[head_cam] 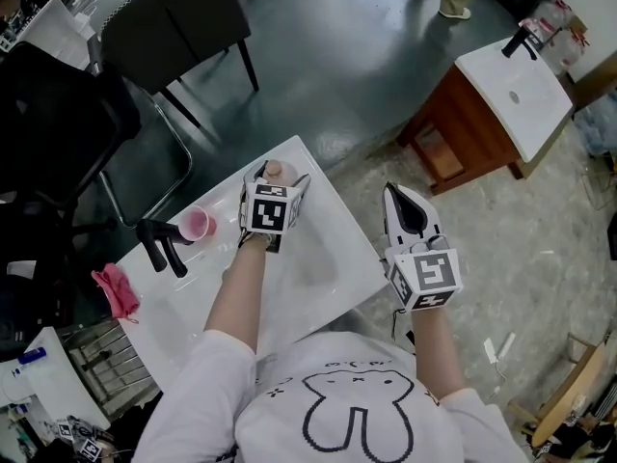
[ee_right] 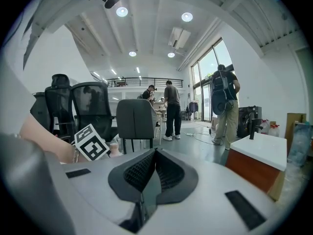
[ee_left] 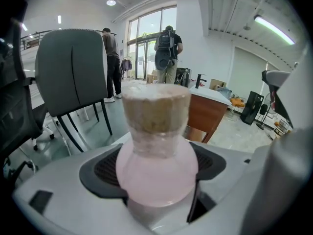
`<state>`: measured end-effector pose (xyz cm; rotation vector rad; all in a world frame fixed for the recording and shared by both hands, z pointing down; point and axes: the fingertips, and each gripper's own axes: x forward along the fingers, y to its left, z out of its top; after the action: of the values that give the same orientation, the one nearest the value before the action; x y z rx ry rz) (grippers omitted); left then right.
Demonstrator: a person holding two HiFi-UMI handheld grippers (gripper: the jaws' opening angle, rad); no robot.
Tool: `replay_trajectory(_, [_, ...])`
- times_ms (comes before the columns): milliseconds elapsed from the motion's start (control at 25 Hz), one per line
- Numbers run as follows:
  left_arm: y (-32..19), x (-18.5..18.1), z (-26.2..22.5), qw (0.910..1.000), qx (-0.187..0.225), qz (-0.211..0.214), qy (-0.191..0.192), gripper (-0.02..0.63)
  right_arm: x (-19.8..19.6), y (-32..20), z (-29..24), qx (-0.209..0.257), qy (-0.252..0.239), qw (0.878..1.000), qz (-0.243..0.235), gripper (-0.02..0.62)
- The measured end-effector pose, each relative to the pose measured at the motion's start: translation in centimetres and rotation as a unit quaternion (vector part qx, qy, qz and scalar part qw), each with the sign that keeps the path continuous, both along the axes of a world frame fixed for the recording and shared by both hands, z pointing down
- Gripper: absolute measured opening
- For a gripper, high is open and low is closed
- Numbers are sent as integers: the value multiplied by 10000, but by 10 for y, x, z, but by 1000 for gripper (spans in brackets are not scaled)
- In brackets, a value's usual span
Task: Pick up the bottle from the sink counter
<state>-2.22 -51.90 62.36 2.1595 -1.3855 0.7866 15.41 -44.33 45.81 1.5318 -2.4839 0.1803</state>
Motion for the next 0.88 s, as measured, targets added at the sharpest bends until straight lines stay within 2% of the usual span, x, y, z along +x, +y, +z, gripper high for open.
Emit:
replay_trajectory(400, [18,-3,-42,9992,373,137,45,405,-11,22,-20,207,-1,9998,35,23])
replay_trajectory(880, [48,-7,-99,9943,1024,273,94,405,-20,58,-46,522,57,9986,65,23])
